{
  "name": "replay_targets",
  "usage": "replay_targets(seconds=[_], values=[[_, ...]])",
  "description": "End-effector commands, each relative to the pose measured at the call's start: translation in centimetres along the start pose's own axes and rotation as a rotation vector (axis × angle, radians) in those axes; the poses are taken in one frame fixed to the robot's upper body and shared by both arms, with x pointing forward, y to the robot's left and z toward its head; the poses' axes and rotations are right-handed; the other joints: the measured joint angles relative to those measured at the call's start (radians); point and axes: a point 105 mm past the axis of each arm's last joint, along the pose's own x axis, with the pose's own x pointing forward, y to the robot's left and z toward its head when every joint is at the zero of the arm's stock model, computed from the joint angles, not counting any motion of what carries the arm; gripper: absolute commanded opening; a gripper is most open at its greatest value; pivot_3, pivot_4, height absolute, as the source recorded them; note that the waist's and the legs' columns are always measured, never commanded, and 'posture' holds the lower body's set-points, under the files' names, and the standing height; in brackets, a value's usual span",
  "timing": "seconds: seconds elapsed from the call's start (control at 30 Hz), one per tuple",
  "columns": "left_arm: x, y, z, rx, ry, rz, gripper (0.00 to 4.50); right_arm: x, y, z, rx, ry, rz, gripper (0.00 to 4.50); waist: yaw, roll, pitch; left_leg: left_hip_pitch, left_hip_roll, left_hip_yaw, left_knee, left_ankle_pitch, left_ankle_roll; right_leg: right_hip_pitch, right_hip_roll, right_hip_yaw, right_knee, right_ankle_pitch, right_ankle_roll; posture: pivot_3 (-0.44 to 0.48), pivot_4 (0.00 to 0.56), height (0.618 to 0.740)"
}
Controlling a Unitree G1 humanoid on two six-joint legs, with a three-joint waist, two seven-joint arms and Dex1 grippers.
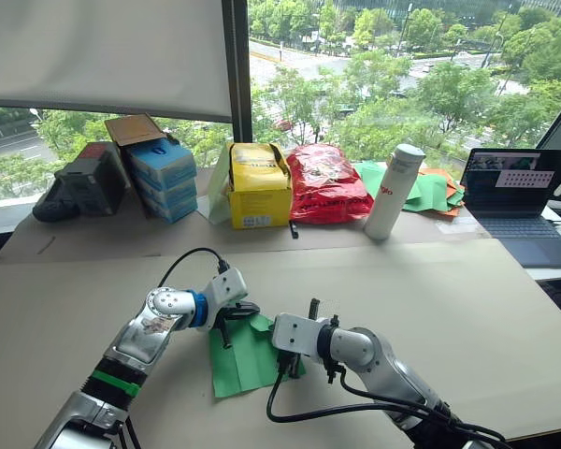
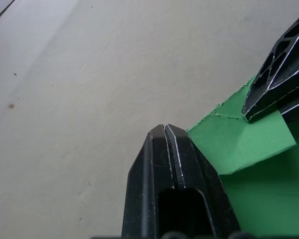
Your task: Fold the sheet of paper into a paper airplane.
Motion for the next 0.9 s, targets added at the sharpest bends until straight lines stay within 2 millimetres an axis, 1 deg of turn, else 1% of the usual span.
replay_targets(seconds=[0.03, 0.1, 0.13, 0.23, 0.3, 0.37, 0.47, 0.53, 0.63, 0.77, 0.9], values=[[-0.3, -0.3, -2.4, -0.025, 0.082, 0.008, 0.00, -0.1, 0.0, -0.3, 0.020, 0.017, 0.010, 1.60, -0.001, 0.000, 0.000, 0.000, 0.000, 0.000, 0.000, 0.000, 0.000, 0.000, 0.000, 0.000, 0.000, 0.000, 0.000, 0.000, 0.150, 0.740], [-0.3, -0.3, -2.5, -0.027, 0.085, 0.009, 0.00, -0.3, -0.7, 0.2, 0.057, -0.006, -0.011, 2.28, -0.002, -0.001, 0.000, 0.000, 0.000, 0.000, 0.000, 0.000, 0.000, 0.000, 0.000, 0.000, 0.000, 0.000, 0.000, 0.000, 0.150, 0.740], [-0.2, -0.3, -2.5, -0.026, 0.085, 0.010, 0.00, -0.6, -1.5, 1.3, 0.140, -0.058, -0.017, 2.62, -0.002, -0.001, 0.000, 0.000, 0.000, 0.000, 0.000, 0.000, 0.000, 0.000, 0.000, 0.000, 0.000, 0.000, 0.000, 0.000, 0.150, 0.740], [-0.2, -0.3, -2.5, -0.022, 0.083, 0.010, 0.00, -1.4, -2.8, 3.4, 0.295, -0.163, 0.013, 2.62, -0.001, -0.001, 0.000, 0.000, 0.001, 0.000, 0.000, 0.000, 0.000, 0.000, 0.000, 0.000, 0.001, 0.000, -0.001, 0.000, 0.150, 0.740], [-0.1, -0.3, -2.4, -0.021, 0.079, 0.011, 0.00, -1.6, -3.3, 4.4, 0.368, -0.210, 0.037, 2.62, -0.002, -0.001, 0.000, 0.000, 0.001, 0.000, 0.000, 0.000, 0.000, 0.000, 0.000, 0.000, 0.001, 0.000, -0.001, 0.000, 0.150, 0.740], [0.0, -0.2, -2.4, -0.020, 0.075, 0.013, 0.00, -1.7, -3.5, 4.8, 0.391, -0.221, 0.051, 2.62, -0.001, -0.001, 0.000, 0.000, 0.001, 0.000, 0.000, 0.000, 0.001, 0.000, 0.000, 0.000, 0.001, 0.000, -0.001, 0.000, 0.150, 0.740], [0.1, -0.3, -2.2, -0.016, 0.069, 0.013, 0.00, -1.0, -3.8, 3.9, 0.395, -0.168, 0.041, 1.86, 0.000, -0.001, 0.000, 0.000, 0.000, -0.001, 0.000, -0.001, 0.001, -0.001, 0.000, 0.000, 0.001, 0.000, -0.001, 0.000, 0.150, 0.740], [0.1, -0.2, -2.1, -0.015, 0.065, 0.016, 0.00, -0.5, -3.7, 3.1, 0.411, -0.138, 0.042, 1.22, 0.000, -0.001, 0.000, 0.000, 0.000, -0.001, 0.000, -0.001, 0.001, 0.000, -0.001, 0.000, 0.002, 0.000, -0.001, 0.000, 0.150, 0.740], [0.1, -0.2, -1.9, -0.013, 0.059, 0.020, 0.00, 0.2, -3.3, 2.1, 0.379, -0.091, 0.046, 0.08, 0.000, -0.001, 0.000, 0.000, -0.001, 0.000, 0.000, -0.001, 0.001, -0.001, -0.001, 0.000, 0.002, 0.000, -0.001, 0.000, 0.150, 0.740], [0.0, -0.1, -1.9, -0.010, 0.058, 0.023, 0.00, 1.4, -3.2, 2.1, 0.385, -0.083, 0.038, 0.03, -0.002, -0.001, 0.000, 0.000, 0.000, 0.000, 0.000, 0.000, 0.001, -0.001, -0.001, 0.000, 0.001, 0.000, -0.001, 0.000, 0.150, 0.740], [0.0, -0.1, -1.9, -0.010, 0.057, 0.025, 0.00, 2.0, -3.1, 2.1, 0.392, -0.085, 0.041, 0.03, -0.001, -0.001, 0.000, 0.000, 0.000, 0.000, 0.000, 0.000, 0.001, -0.001, -0.001, 0.000, 0.002, 0.000, -0.001, 0.000, 0.150, 0.740]])
